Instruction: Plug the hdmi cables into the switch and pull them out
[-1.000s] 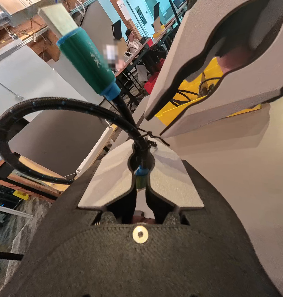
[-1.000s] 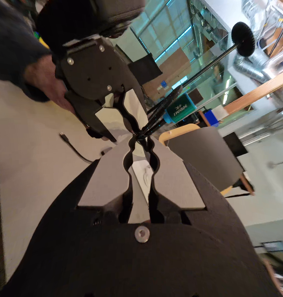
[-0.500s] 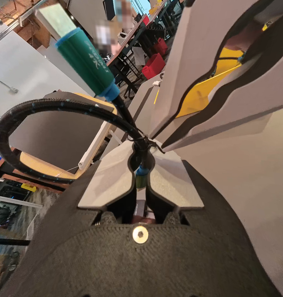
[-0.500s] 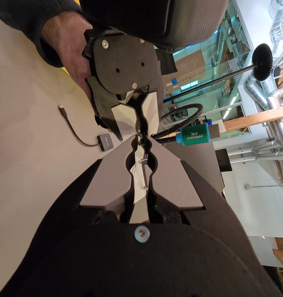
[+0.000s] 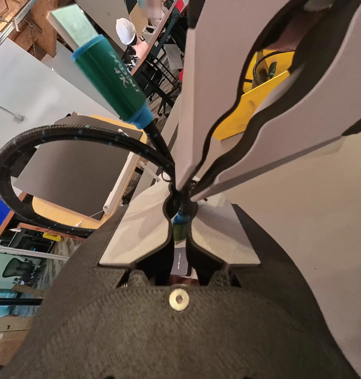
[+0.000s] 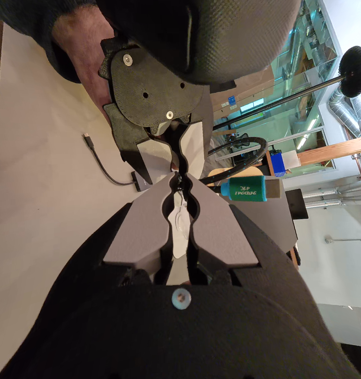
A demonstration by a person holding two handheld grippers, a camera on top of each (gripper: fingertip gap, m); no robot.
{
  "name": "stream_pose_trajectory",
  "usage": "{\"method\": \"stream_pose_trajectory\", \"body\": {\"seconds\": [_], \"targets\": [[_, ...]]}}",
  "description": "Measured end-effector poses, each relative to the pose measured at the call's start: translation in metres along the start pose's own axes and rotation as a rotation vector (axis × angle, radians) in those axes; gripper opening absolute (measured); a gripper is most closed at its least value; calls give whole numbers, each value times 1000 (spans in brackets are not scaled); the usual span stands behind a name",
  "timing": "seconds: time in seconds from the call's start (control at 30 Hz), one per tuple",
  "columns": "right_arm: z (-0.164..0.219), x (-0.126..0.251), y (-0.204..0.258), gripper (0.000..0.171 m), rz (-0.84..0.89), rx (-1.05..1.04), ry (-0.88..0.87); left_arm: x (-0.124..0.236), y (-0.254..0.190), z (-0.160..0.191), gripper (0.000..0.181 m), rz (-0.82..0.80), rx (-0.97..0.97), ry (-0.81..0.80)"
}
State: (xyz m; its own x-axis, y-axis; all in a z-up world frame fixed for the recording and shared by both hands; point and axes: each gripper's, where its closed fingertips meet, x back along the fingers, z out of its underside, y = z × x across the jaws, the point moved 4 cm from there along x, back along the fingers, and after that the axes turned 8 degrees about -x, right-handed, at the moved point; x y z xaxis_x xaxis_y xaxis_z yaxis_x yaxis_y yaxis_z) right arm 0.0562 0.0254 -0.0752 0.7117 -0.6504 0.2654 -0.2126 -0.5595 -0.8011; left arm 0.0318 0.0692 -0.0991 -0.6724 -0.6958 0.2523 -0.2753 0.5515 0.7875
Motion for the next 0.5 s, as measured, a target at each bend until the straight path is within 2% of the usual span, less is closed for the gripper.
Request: {"method": "stream_pose_trajectory", "body": {"seconds": [0.27,0.5], "targets": [[1,8,-12,0,51,-154,-39,2,6,-1,6,-32,31,-22],[10,18,-24,0,5,-577,-196,7,12,-7,6,-68,67,-78]]}}
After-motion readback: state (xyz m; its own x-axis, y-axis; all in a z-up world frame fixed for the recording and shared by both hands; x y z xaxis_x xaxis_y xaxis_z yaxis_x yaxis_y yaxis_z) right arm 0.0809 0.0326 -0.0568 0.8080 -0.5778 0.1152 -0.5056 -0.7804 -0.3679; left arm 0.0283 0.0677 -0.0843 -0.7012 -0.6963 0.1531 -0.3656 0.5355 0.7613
